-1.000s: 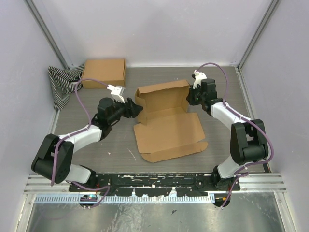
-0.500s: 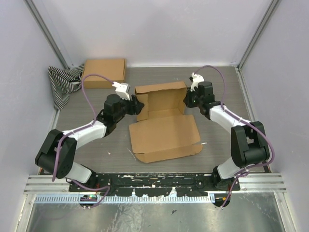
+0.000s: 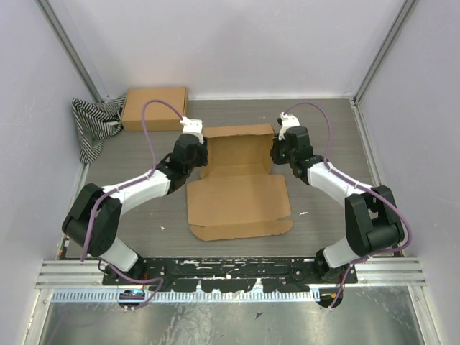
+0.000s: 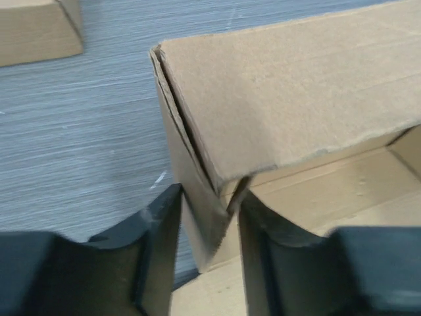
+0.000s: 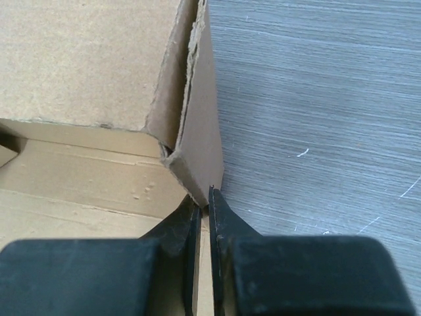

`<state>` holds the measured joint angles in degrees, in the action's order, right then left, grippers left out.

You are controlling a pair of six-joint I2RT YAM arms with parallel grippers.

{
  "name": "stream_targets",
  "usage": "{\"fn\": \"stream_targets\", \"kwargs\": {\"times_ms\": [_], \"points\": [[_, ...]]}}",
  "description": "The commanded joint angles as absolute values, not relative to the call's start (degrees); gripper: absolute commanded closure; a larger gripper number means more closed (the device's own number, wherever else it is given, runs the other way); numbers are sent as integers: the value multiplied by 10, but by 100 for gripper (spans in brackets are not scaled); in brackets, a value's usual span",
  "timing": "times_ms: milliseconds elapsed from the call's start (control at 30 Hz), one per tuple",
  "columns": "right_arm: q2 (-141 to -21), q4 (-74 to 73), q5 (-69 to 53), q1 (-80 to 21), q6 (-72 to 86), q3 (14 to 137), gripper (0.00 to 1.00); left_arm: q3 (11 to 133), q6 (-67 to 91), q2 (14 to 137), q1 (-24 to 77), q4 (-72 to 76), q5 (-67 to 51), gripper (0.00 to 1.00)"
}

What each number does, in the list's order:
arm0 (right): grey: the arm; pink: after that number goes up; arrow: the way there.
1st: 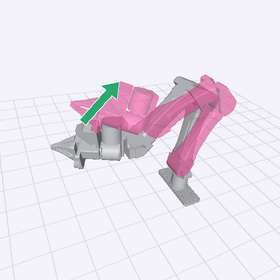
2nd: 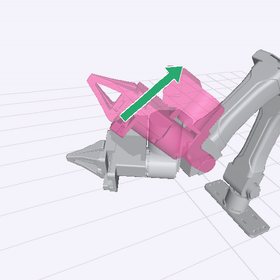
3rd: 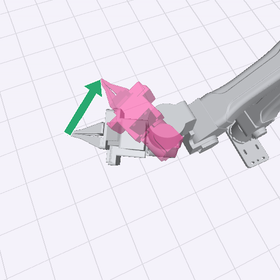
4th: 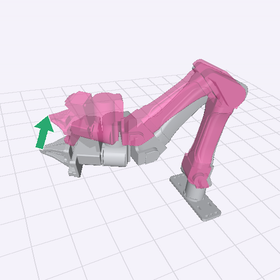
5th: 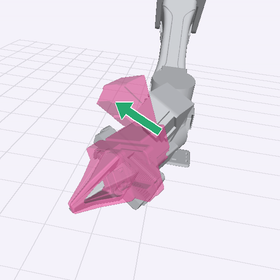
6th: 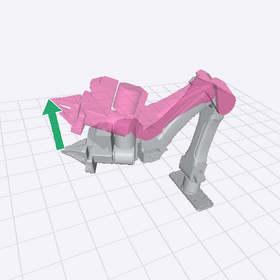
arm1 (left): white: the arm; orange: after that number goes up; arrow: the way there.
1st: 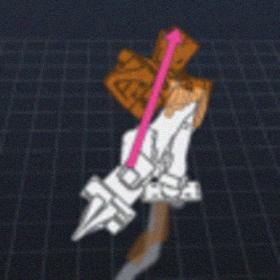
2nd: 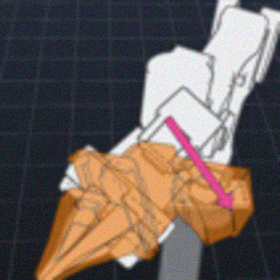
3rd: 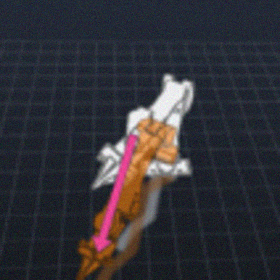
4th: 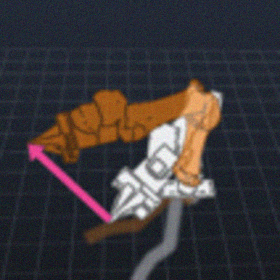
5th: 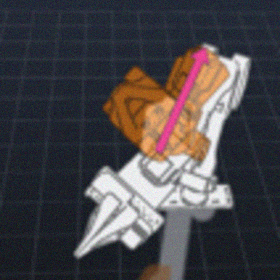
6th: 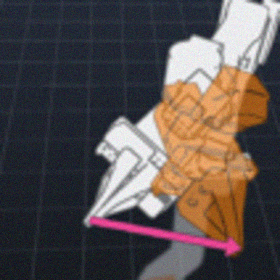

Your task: Fold the paper box

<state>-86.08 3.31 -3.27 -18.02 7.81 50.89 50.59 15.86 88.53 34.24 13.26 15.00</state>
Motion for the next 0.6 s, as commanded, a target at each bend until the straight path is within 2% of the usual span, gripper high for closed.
{"fn": "stream_targets", "kwargs": {"times_ms": [0, 133, 267, 400, 567], "points": [[-835, 53, -2, -198, 112, 508, 99, 557, 153, 911, 357, 50, 268, 64], [-845, 30, 57, -224, 135, 528, 99, 615, 182, 941, 365, -34, 337, 99], [-861, -28, 141, -248, 182, 561, 99, 697, 208, 984, 387, -173, 460, 100], [-867, -84, 200, -256, 247, 588, 99, 753, 231, 1021, 402, -265, 531, 100], [-870, -106, 241, -272, 269, 604, 99, 743, 261, 1015, 421, -258, 559, 100]]}}
